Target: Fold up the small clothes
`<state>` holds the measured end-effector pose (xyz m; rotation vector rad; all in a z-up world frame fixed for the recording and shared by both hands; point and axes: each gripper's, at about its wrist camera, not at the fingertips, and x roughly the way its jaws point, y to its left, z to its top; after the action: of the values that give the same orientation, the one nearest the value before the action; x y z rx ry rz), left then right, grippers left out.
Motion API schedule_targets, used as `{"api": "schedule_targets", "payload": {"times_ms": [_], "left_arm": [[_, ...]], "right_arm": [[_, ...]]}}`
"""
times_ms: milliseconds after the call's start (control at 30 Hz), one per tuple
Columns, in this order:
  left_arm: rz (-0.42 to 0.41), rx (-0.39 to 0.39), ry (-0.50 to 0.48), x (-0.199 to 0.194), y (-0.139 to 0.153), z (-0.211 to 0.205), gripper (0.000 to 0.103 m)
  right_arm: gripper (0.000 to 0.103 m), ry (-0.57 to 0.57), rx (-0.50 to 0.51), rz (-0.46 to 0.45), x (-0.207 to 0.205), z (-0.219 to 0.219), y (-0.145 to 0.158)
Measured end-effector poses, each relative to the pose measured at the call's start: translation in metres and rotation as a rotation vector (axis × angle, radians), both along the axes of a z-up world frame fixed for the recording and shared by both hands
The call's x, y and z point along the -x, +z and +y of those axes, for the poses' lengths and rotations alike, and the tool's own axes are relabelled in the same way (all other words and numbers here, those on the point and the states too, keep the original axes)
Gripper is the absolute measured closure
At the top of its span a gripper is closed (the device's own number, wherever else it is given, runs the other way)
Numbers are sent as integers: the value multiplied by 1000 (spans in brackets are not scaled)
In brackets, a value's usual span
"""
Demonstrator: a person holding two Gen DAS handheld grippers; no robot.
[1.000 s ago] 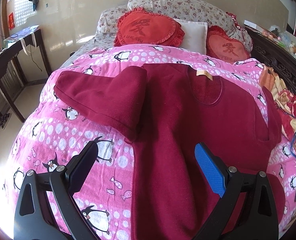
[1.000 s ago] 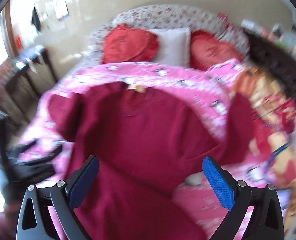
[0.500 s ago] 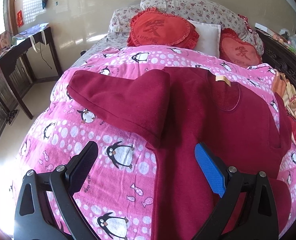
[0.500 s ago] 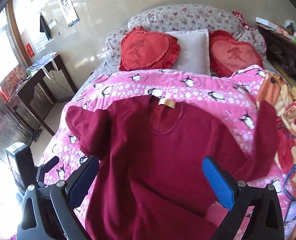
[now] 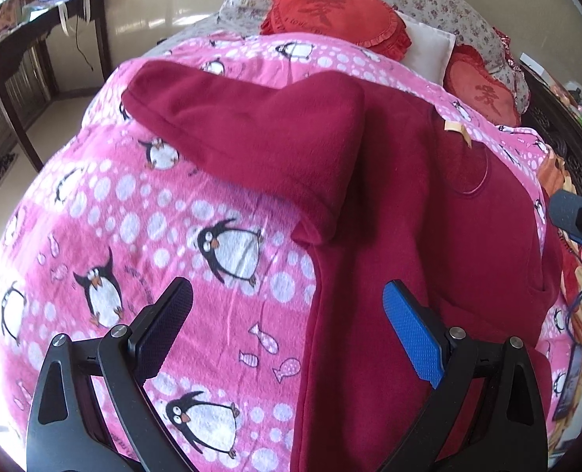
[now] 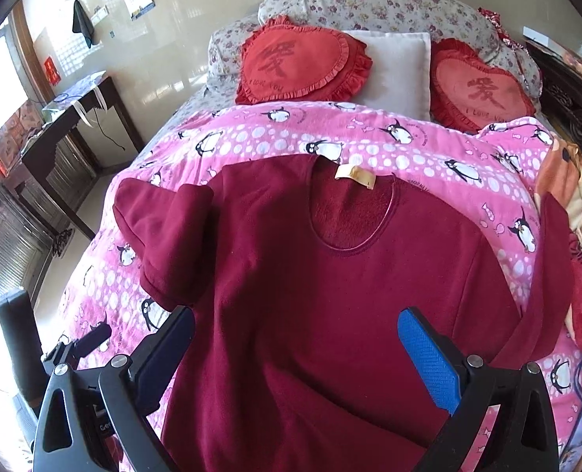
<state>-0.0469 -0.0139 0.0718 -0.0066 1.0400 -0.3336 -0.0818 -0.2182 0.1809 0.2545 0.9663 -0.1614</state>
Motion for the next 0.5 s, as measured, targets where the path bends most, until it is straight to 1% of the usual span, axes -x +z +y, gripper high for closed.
{"api": "schedule_targets", "payload": {"times_ms": [100, 267, 500], "left_arm": [[10, 8, 4, 1, -6, 3, 5], [47, 63, 6, 3, -13, 10, 5], [50, 82, 3, 7, -13, 13, 5]], "right_arm": [[1, 10, 5, 16, -7, 5, -5], [1, 27, 20, 38, -16, 15, -10], [0, 33, 34, 53, -23, 24, -13]]}}
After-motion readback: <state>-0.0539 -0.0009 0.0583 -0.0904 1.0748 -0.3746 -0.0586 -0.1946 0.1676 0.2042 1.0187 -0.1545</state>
